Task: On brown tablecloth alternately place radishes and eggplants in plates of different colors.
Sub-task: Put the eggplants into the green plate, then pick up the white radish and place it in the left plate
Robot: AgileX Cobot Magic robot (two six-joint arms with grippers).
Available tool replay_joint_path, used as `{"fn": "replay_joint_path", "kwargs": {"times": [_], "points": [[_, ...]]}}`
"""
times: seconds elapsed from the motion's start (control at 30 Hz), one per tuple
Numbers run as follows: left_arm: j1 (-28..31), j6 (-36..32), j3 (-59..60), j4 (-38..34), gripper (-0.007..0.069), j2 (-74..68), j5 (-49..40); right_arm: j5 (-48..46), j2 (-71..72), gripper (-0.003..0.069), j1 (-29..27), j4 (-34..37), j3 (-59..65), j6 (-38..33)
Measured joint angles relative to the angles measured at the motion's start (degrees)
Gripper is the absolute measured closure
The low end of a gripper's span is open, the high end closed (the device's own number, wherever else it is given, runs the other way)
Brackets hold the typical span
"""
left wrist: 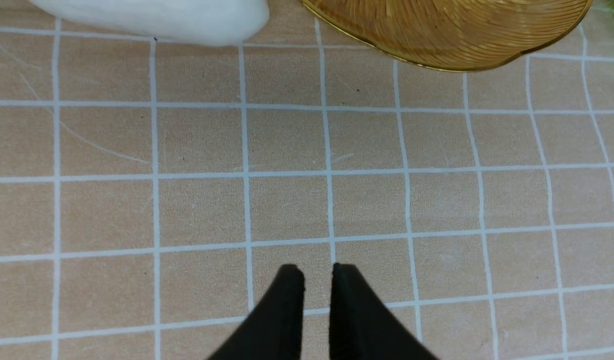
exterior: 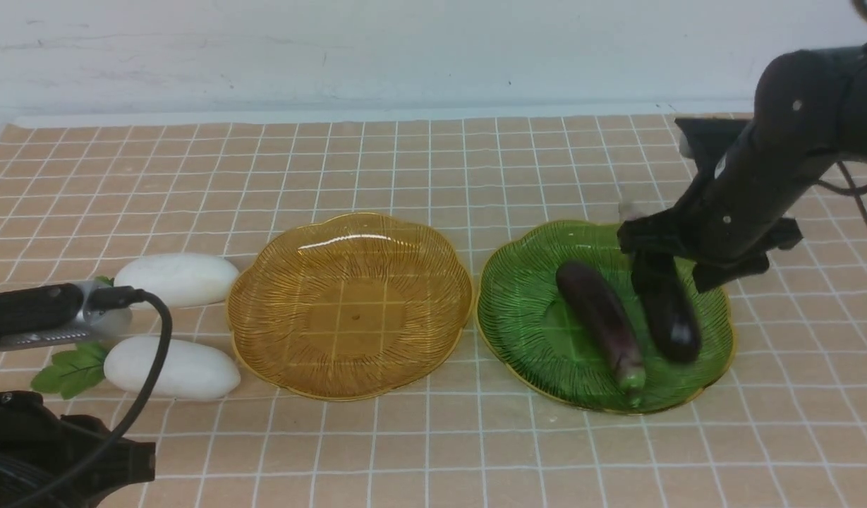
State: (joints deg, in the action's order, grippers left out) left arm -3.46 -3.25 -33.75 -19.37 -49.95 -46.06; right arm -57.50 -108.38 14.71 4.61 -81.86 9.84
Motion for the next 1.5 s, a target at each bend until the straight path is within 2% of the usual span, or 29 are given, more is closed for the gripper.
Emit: {"fn": "replay_joint_path", "kwargs": {"times": [0.1, 0.2, 0.3, 0.43, 0.5, 0.57, 0.67, 0.8, 0.9, 1.3, 1.5], "points": [[0.0, 0.0, 0.0, 0.1, 0.0476, 0.0, -0.1, -1.7, -1.0, 0.0048, 0.0, -0.3, -0.1, 0.6], [0.0, 0.0, 0.0, 1.2, 0.0388, 0.0, 0.4, -8.7, -1.0, 0.0081, 0.0, -0.6, -2.5, -3.5], [0.0, 0.6, 0.0, 4.3, 0.0292, 0.0, 3.5, -11.8, 1.7, 0.0246, 0.0, -0.2, -4.5, -9.8], [0.0, 6.8, -1.0, 10.1, 0.0174, -0.6, 7.9, -12.6, 11.1, 0.052, 0.0, 3.0, -1.6, -11.8], [0.0, 11.6, -1.4, 11.6, 0.0139, -1.4, 9.6, -12.8, 15.4, 0.06, 0.0, 4.4, 0.7, -13.3], [0.0, 16.6, -1.5, 12.2, 0.0119, -2.7, 10.4, -12.9, 19.2, 0.0646, 0.0, 4.9, 3.2, -14.6], [0.0, 24.7, -1.5, 13.5, 0.011, -6.5, 11.3, -13.3, 25.2, 0.0669, 0.0, 5.1, 7.9, -15.9], [0.6, 40.5, -1.9, 17.8, 0.011, -19.8, 21.8, -13.9, 33.3, 0.0674, 0.0, 5.2, 15.0, -16.6], [1.1, 48.6, -2.9, 18.5, 0.011, -27.5, 29.5, -14.2, 37.0, 0.0674, 0.0, 5.1, 17.5, -18.2], [1.2, 61.7, -8.1, 17.6, 0.0102, -43.5, 37.7, -14.2, 39.0, 0.0674, 0.0, 5.1, 17.9, -19.5], [1.2, 63.3, -9.1, 17.9, 0.0103, -47.7, 38.8, -14.2, 39.0, 0.0674, 0.0, 5.1, 17.9, -19.5]]}}
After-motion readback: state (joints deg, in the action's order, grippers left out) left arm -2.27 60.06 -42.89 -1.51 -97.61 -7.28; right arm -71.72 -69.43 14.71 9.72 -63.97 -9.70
